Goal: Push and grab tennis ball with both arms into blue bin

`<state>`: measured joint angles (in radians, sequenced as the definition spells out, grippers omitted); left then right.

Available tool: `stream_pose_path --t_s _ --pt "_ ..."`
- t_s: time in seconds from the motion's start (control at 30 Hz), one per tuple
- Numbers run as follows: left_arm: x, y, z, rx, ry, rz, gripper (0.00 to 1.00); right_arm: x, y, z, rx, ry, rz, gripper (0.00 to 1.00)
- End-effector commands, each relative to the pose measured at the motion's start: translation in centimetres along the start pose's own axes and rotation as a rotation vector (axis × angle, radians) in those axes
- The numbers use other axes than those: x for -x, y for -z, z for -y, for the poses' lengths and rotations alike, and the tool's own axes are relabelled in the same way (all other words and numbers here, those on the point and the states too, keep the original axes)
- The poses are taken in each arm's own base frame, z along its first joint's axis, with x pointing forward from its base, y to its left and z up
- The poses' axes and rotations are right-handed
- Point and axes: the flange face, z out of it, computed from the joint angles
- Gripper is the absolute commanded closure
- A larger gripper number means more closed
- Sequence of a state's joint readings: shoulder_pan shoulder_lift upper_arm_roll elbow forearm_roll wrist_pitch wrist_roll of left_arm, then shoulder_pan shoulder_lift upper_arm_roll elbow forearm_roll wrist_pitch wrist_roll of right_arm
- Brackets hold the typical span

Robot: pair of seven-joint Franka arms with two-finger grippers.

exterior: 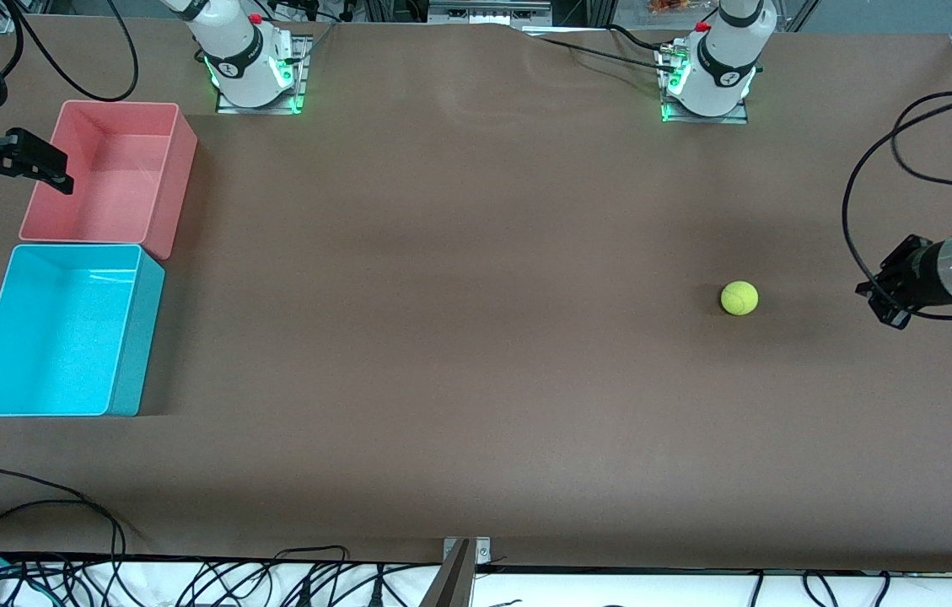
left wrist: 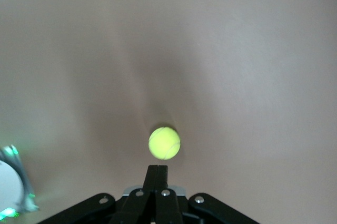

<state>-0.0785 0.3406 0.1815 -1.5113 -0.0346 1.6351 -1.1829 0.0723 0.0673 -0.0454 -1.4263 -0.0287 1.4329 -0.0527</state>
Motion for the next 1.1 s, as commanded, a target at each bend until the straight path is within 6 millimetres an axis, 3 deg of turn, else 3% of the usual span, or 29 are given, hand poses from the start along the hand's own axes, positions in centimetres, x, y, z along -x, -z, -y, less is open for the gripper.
stream_pose_path --t_s 0.0,0.23,0.77,0.9,1.07 --pt "-0.9 -4.2 1.0 0.006 0.161 0.020 1.00 0.3 0.8 0.0 0.013 0.014 -0.005 0.00" --pt "-2.9 -8.3 3.1 0.031 0.309 0.039 1.00 0.3 0.9 0.1 0.013 0.016 -0.005 0.00" --pt "-1.9 -20.4 6.9 0.143 0.346 -0.007 1.00 0.3 0.8 0.0 0.013 0.014 -0.005 0.00" --pt "-1.7 -23.1 7.3 0.142 0.347 -0.014 1.00 0.3 0.8 0.0 0.013 0.014 -0.005 0.00" --pt "-1.3 -25.0 6.8 0.159 0.338 -0.030 1.00 0.3 0.8 0.0 0.013 0.014 -0.005 0.00"
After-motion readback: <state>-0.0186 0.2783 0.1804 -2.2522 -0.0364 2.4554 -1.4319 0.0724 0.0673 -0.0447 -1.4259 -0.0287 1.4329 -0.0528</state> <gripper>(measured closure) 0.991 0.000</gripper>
